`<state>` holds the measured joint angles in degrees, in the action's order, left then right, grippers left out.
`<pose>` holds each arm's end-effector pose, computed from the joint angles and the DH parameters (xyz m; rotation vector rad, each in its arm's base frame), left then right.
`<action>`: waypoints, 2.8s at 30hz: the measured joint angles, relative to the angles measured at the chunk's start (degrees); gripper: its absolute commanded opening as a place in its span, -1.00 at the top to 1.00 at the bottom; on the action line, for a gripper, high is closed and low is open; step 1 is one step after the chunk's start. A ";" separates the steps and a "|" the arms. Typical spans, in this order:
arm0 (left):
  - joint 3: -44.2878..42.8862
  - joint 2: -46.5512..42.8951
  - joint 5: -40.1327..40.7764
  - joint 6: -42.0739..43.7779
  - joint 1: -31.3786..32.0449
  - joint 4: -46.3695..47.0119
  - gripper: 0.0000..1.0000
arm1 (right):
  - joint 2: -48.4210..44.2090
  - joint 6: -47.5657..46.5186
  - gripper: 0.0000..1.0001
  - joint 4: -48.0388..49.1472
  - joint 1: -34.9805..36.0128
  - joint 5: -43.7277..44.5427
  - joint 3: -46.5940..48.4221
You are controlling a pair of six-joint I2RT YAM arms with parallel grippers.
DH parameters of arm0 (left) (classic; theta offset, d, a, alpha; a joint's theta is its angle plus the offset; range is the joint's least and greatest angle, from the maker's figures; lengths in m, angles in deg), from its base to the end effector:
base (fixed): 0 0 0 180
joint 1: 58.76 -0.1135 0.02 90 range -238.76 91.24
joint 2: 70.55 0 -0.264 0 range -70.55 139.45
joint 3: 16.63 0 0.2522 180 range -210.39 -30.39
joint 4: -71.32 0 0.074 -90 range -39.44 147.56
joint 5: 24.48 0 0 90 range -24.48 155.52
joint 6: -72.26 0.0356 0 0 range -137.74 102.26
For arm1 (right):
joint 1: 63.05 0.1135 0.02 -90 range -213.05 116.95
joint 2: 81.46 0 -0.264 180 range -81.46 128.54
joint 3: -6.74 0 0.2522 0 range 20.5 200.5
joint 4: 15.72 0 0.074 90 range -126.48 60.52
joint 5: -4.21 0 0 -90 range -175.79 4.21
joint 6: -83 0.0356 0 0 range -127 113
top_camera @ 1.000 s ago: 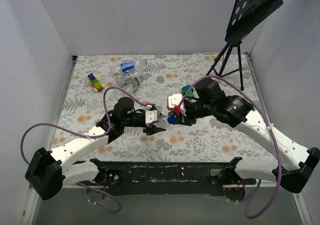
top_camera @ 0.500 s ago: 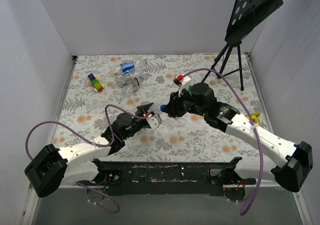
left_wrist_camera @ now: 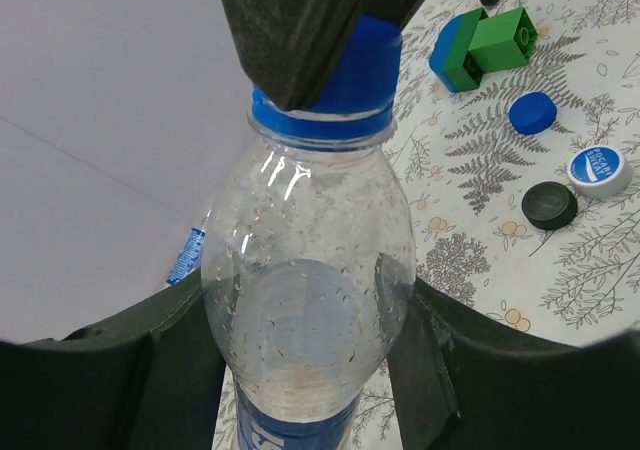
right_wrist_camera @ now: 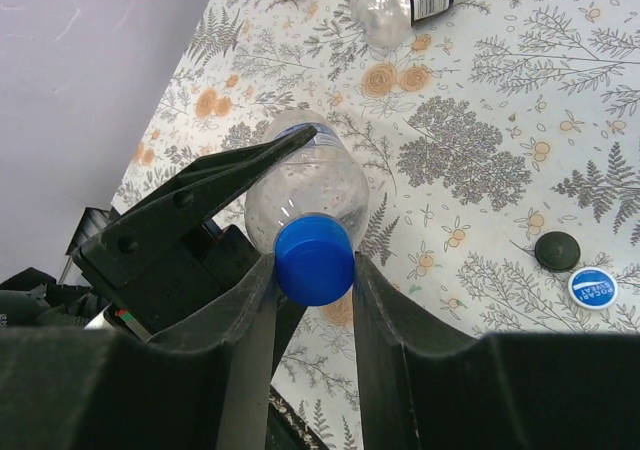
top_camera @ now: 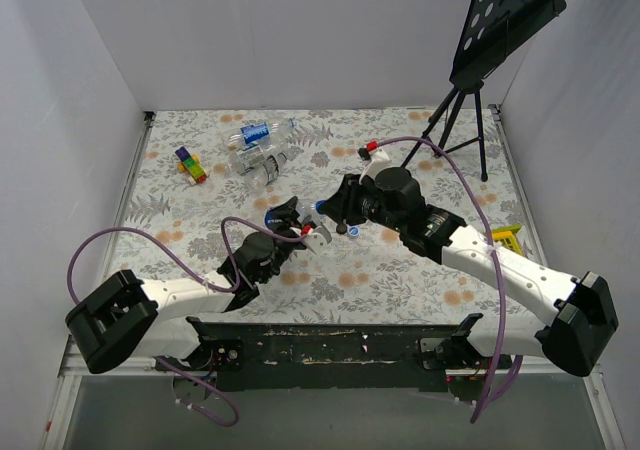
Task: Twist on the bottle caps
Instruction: Screw the bottle cap onto the plastic bottle.
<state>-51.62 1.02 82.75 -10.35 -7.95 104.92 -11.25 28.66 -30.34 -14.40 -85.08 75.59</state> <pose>0.1642 -0.1847 0.2080 0.5823 1.5236 -0.3397 0.1907 0.2160 0.3258 -0.2142 1.9631 0.9900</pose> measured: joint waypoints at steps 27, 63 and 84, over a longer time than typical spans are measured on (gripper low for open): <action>-23.21 8.72 -61.66 -31.36 -22.43 -27.06 0.76 | -9.14 -46.14 -0.54 -18.75 -18.67 -22.16 11.63; -35.32 15.39 -81.11 -17.99 -24.81 -52.78 0.84 | 14.23 -88.13 -0.21 -43.23 -14.88 -48.72 31.95; -35.32 13.92 -81.18 -17.51 -24.81 -53.31 0.86 | 16.02 -87.54 0.49 -44.89 -13.49 -44.98 34.16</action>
<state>-86.94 14.94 1.57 -27.85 -32.76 51.61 4.77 -58.88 -75.24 -27.89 -130.06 109.75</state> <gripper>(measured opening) 0.532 0.362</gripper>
